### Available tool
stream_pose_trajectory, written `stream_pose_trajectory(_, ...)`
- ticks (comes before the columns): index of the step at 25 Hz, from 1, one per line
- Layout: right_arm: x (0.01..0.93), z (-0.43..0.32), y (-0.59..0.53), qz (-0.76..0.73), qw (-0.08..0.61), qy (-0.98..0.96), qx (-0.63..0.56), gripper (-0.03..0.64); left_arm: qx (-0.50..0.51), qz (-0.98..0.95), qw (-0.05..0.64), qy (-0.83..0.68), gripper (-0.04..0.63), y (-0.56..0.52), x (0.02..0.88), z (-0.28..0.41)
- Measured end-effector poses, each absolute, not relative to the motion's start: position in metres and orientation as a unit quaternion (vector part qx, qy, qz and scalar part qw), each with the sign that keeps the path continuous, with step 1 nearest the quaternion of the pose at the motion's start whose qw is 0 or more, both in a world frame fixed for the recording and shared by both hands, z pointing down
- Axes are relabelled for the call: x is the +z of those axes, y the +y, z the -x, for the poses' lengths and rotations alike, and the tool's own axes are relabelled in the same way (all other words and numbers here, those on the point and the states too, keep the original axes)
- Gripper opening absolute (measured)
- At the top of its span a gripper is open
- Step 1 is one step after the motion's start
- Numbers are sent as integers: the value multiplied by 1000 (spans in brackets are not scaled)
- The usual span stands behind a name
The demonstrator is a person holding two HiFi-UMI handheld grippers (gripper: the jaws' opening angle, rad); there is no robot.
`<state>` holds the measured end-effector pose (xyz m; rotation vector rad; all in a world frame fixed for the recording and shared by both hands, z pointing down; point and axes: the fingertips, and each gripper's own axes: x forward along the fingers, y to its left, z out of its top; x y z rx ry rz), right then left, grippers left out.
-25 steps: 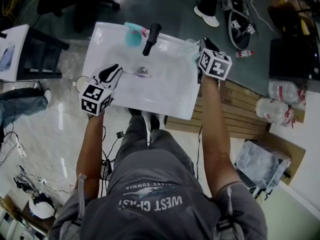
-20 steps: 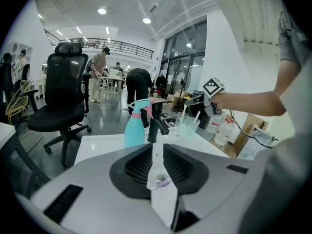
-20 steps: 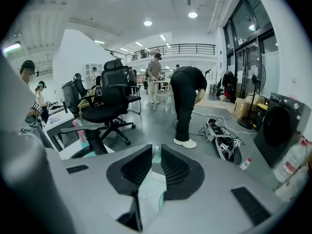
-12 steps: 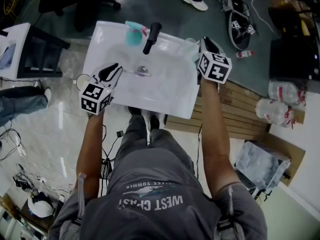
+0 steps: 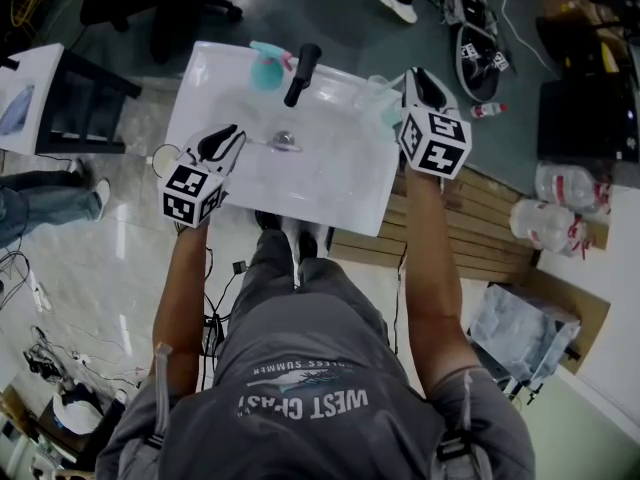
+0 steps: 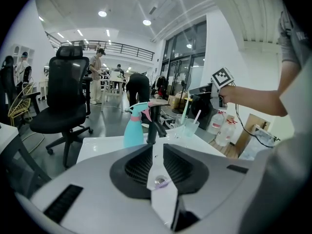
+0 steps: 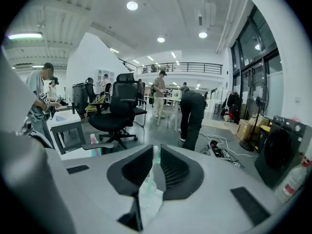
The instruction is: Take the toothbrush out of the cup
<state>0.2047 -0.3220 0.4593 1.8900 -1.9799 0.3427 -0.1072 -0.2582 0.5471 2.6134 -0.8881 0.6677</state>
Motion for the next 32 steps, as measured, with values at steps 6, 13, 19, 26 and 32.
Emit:
stream_pose_trajectory(6,429,-199,-312,-669,178,-715,96,57,229,-911,145,-312,60,-254,540,104)
stream_pose_trajectory(13,405,-191,-296,-662,169,-727,75,57,224,-910,140,-318,60,-247,532,102)
stream_pose_trajectory(19,409,-185,-282,-653,167,-734,85,58,222,-909,139,-325,60,-239,527,102)
stream_pose_trajectory(26,431,-181,-269,-643,175,-738,107,60,221,-906,142,-332,60,-230,527,103)
stream_pose_trajectory(32,453,-177,-257,-634,177,-740,134,63,220,-904,145,-336,60,-224,529,104)
